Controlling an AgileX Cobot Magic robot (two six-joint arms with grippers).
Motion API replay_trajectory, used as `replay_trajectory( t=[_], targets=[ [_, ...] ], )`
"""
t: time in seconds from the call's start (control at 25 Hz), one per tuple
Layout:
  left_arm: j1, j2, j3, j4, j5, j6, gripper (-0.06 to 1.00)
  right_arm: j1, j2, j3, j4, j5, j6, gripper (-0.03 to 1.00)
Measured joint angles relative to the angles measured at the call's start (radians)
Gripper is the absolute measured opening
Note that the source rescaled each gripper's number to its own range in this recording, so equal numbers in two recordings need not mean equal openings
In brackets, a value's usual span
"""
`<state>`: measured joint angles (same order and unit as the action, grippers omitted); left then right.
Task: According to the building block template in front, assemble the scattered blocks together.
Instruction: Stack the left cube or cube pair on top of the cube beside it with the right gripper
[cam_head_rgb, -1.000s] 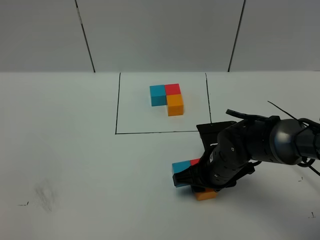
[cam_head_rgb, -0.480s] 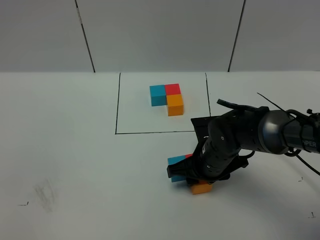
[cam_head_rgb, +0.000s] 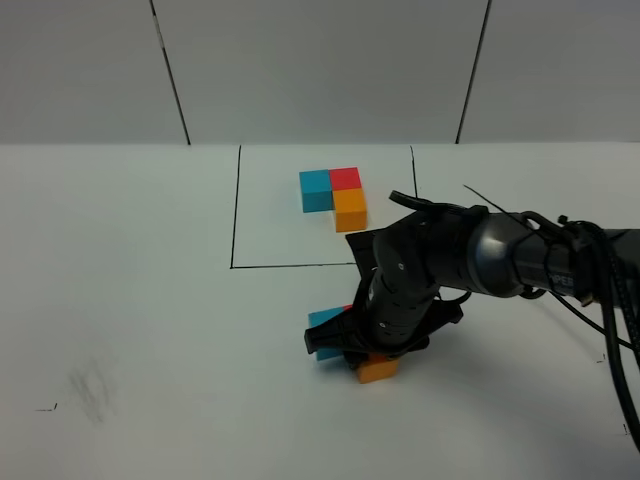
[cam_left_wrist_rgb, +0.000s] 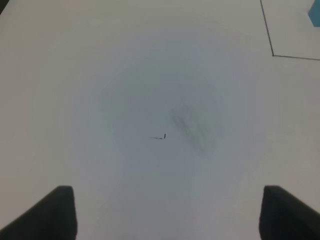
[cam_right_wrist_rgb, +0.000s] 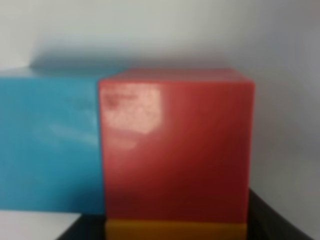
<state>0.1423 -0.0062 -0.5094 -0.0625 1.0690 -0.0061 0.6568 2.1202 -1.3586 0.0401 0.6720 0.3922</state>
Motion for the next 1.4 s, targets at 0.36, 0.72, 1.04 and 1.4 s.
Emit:
replay_trajectory(
  t=[0.36, 0.72, 1.04, 1.4],
  targets=[
    [0.000, 0.000, 0.000, 0.000, 0.000, 0.000, 0.65, 0.024, 0.082, -0.154, 0.003, 0.057, -0.025, 0.00],
    [0.000, 0.000, 0.000, 0.000, 0.000, 0.000, 0.65, -0.013, 0.089, -0.165, 0.034, 0.057, 0.012, 0.00],
    [0.000, 0.000, 0.000, 0.000, 0.000, 0.000, 0.65, -0.060, 0.092, -0.174, 0.051, 0.077, 0.045, 0.00],
    [0.000, 0.000, 0.000, 0.000, 0.000, 0.000, 0.65, -0.060, 0.092, -0.175, 0.056, 0.070, 0.048, 0.00]
  ],
)
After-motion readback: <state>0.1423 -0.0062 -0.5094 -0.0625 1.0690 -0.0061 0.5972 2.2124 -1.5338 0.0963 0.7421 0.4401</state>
